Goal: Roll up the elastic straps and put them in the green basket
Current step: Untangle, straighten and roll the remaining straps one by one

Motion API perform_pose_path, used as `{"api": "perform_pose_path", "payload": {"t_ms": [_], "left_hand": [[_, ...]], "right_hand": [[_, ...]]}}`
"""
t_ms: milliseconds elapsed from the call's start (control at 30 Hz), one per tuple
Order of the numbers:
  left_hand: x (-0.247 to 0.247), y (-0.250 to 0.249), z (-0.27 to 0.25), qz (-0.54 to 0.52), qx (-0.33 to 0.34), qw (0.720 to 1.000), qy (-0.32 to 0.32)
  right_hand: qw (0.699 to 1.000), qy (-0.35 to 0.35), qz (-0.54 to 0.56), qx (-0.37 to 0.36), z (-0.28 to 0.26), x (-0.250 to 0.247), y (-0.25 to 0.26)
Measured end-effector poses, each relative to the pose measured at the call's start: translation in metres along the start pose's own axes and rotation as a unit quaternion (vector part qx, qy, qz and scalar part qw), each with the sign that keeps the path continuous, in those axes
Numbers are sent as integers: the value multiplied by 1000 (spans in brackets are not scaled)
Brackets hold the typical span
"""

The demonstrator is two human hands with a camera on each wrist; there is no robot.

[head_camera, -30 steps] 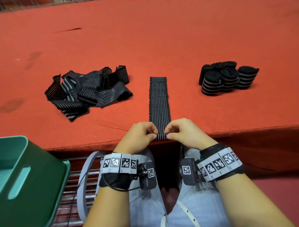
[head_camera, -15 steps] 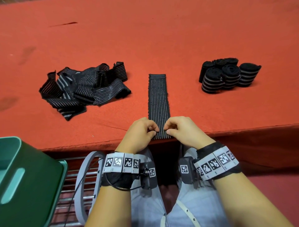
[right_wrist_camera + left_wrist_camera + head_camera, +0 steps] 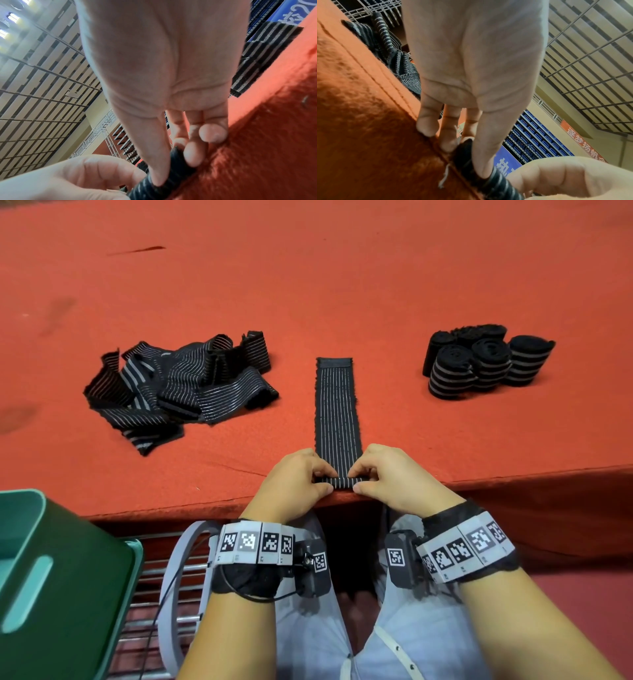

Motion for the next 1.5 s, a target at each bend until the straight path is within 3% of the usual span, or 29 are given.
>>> {"api": "perform_pose_path", "payload": {"t_ms": [233, 900, 1133, 1500], "left_hand": [[-3, 6, 6, -36, -30, 999, -1], [-7, 8, 23, -5, -26, 1000, -7], [-10, 8, 28, 12, -15, 1000, -7], [-17, 11, 40, -24, -49, 998, 20]], "right_hand": [[998, -16, 65, 22, 6, -5, -5], [998, -48, 26, 27, 29, -10, -10], [1000, 9, 25, 15, 29, -9, -10], [998, 1, 52, 29, 43, -17, -16]]}}
Point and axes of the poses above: each hand's wrist, its own z-axis towards the middle knuckle, its own x-axis out of the palm, y = z × x, the point moved 6 cm from there along z, towards the middle knuckle, and after that the axes turned 4 degrees about z, right-handed, at the moved point
